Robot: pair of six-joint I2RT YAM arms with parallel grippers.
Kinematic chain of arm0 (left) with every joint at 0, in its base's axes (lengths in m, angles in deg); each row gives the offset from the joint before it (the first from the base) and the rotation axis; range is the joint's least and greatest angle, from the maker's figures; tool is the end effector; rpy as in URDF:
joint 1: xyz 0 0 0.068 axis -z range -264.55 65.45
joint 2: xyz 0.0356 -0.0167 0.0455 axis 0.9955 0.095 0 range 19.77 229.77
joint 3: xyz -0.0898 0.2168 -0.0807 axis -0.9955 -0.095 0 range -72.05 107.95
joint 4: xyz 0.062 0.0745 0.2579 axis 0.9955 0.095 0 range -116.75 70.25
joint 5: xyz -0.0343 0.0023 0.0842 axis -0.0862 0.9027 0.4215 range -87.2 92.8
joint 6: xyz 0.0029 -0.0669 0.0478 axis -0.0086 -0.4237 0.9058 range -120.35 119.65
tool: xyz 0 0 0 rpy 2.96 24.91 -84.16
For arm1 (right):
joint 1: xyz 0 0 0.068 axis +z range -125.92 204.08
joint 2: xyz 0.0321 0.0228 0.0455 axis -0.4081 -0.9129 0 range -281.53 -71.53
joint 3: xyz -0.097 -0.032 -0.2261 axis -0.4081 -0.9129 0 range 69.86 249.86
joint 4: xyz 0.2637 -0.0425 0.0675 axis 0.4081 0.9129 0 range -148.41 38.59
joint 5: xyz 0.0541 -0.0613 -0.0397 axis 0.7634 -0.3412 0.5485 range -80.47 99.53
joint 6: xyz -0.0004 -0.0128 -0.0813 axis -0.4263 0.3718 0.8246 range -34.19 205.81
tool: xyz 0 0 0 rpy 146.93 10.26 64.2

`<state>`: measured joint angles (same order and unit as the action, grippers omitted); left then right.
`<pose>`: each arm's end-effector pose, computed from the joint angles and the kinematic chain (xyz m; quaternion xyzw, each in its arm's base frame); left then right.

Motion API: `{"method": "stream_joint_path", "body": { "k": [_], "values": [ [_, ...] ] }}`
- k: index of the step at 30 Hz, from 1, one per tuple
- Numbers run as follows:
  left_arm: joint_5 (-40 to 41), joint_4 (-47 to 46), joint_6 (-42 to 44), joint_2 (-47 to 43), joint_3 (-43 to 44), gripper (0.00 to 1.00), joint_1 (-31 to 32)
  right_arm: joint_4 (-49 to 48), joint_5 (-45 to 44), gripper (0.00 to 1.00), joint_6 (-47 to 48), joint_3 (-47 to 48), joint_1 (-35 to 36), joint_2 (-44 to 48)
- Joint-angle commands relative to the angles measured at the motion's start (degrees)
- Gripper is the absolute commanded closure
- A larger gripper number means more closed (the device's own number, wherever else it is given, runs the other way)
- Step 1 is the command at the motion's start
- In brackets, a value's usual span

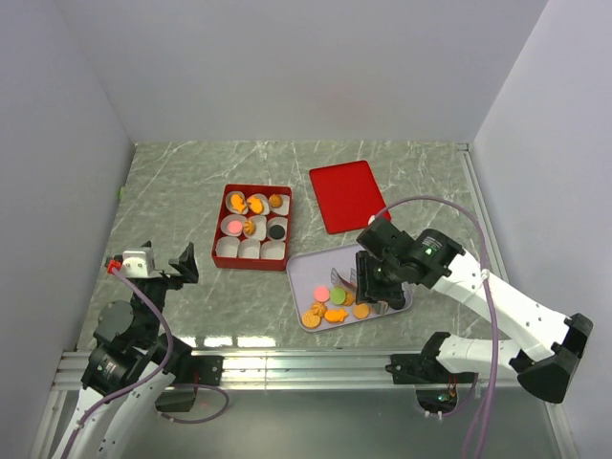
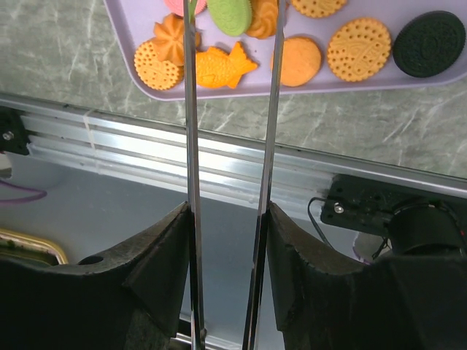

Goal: Pack the cookies

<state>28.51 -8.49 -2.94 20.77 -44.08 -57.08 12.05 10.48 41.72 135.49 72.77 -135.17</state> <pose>0.1234 -0.0292 0.3100 -0.0281 0.6565 -0.0518 0.7520 0.1478 0.1700 0.2605 -0.0409 0.9815 0.1409 0.1229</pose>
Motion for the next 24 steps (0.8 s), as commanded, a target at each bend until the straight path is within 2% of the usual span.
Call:
{"method": "stream_joint_path", "body": {
  "k": [1,9,24],
  "values": [
    [-0.4,-1.7,0.5,-0.4,0.1,0.0,0.0,-3.1,0.0,0.5,-0.8,-0.2,0.7,-0.7],
    [-0.8,-1.4,0.6,-0.8,0.1,0.01,0.1,-1.8,-2.6,0.5,-1.8,-1.1,1.0,-2.1],
    [-1.6,-1.2,0.8,-2.5,0.0,0.01,0.0,-3.7,0.8,0.52,-4.5,-2.8,3.3,-3.2]
  ]
}}
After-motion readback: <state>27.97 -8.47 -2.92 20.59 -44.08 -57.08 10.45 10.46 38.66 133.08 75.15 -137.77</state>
